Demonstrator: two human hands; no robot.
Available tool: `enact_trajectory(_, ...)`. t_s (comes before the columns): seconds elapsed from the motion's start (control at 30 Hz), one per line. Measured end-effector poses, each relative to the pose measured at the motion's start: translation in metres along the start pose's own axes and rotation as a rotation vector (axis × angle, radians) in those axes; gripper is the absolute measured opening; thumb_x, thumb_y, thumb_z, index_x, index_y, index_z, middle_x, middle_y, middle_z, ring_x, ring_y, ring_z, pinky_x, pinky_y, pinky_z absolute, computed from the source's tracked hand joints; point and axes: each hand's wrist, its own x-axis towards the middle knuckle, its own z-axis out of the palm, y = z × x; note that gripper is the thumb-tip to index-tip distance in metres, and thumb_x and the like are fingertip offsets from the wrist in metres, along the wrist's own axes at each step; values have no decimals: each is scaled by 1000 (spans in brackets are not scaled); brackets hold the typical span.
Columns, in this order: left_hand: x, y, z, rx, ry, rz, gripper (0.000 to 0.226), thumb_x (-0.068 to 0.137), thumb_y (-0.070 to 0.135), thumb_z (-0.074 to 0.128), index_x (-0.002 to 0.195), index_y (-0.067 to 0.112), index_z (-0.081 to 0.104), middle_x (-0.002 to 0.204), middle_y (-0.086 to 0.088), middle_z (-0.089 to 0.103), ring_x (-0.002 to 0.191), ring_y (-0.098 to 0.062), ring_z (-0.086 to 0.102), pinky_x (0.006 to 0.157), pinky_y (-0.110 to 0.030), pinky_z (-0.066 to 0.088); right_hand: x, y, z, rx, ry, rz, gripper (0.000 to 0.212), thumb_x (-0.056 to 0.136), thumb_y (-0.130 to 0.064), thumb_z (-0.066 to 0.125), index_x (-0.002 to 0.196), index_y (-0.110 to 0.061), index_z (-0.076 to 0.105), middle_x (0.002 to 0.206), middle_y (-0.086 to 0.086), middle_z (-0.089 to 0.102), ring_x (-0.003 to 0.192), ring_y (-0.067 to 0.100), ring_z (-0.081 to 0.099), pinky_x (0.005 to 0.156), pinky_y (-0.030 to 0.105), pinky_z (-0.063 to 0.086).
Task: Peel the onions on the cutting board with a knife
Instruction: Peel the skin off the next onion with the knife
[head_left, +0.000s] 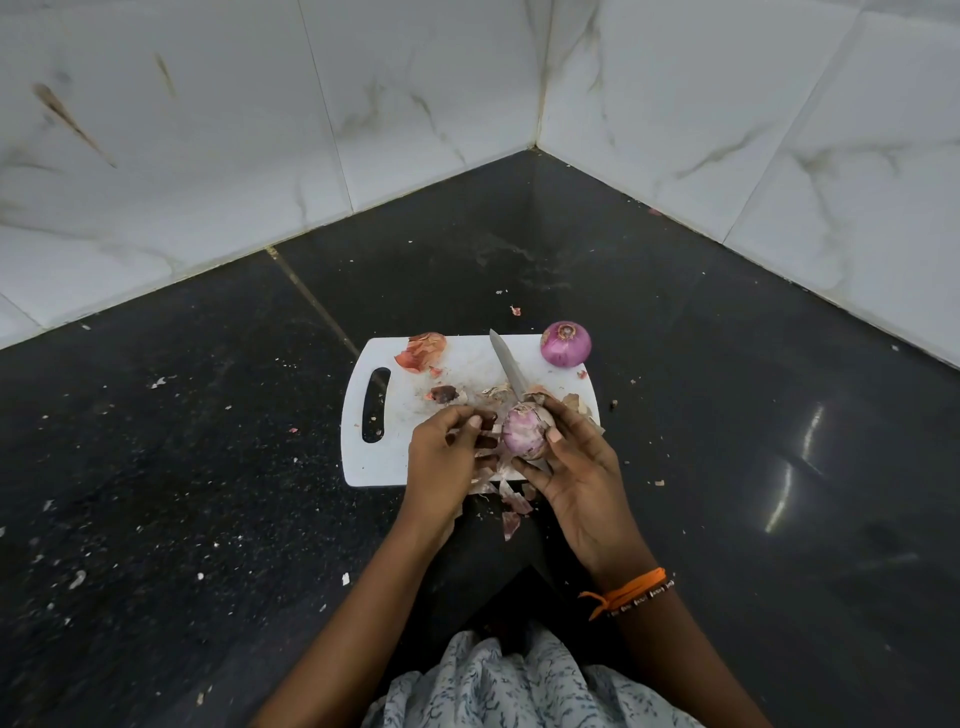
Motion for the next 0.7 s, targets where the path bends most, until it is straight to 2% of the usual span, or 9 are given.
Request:
enact_trajectory(0.07, -3, 2, 1, 12, -64, 12, 11, 90, 21, 62, 96, 17, 71, 85, -3, 73, 77, -17, 71, 64, -29, 58, 0, 0, 0, 13, -10, 3, 32, 83, -10, 57, 115, -9, 63, 122, 16, 63, 103, 27, 66, 76, 38, 58)
enact_trajectory(0.13, -4, 3, 4, 9, -94, -8, 24, 76, 29, 75, 96, 17, 71, 88, -3, 74, 82, -16, 71, 66, -26, 57, -1, -1, 1, 14, -16, 12, 31, 87, -8, 54, 117, -8, 61, 120, 16, 64, 104, 28, 65, 74, 35, 57)
enact_trajectory(0.2, -4, 3, 7, -44, -96, -66, 35, 66, 32, 80, 94, 13, 70, 86, -5, 73, 80, -15, 71, 66, -26, 57, -1, -1, 2, 25, -29, 22, 29, 90, -5, 51, 117, -7, 60, 118, 16, 64, 105, 28, 65, 72, 34, 57)
enact_trajectory(0.3, -2, 3, 8, -210, -98, -188, 12, 78, 21, 72, 68, 18, 67, 74, -1, 72, 67, -9, 69, 56, -19, 52, -3, -2, 5, 29, -37, 36, 31, 88, -7, 51, 118, -7, 59, 120, 16, 64, 104, 28, 64, 70, 32, 57)
enact_trajectory(0.37, 2, 1, 6, -241, -49, -207, 34, 87, 13, 63, 54, 20, 63, 68, 0, 71, 59, -8, 66, 49, -18, 50, -4, -1, 6, 30, -38, 46, 33, 86, -9, 52, 118, -7, 58, 123, 17, 62, 105, 30, 63, 70, 32, 57)
enact_trajectory(0.4, 2, 0, 5, -233, -33, -196, 34, 89, 11, 61, 55, 18, 63, 67, -1, 71, 57, -8, 65, 47, -18, 49, -4, 0, 7, 29, -39, 48, 32, 86, -9, 51, 118, -7, 58, 123, 17, 61, 104, 30, 63, 69, 33, 57)
enact_trajectory(0.5, -1, 2, 6, -225, -25, -188, 20, 91, 8, 57, 75, 11, 69, 75, -4, 73, 63, -10, 68, 50, -18, 50, -4, 0, 7, 26, -39, 48, 33, 90, -6, 48, 122, -4, 55, 127, 19, 59, 109, 32, 61, 72, 35, 58)
enact_trajectory(0.6, -1, 1, 6, -235, -22, -205, 23, 94, 2, 50, 87, 11, 69, 85, -6, 73, 70, -14, 71, 54, -20, 54, -3, -2, 6, 10, -33, 36, 32, 94, -2, 43, 123, -4, 55, 129, 22, 57, 110, 34, 60, 71, 34, 58)
enact_trajectory(0.7, -1, 7, 1, -206, -94, -129, 13, 86, 19, 65, 96, 11, 68, 92, -8, 73, 77, -19, 71, 60, -28, 58, -3, -3, 3, -38, -38, 14, 33, 95, -1, 43, 126, -2, 53, 128, 22, 57, 101, 28, 64, 67, 30, 56)
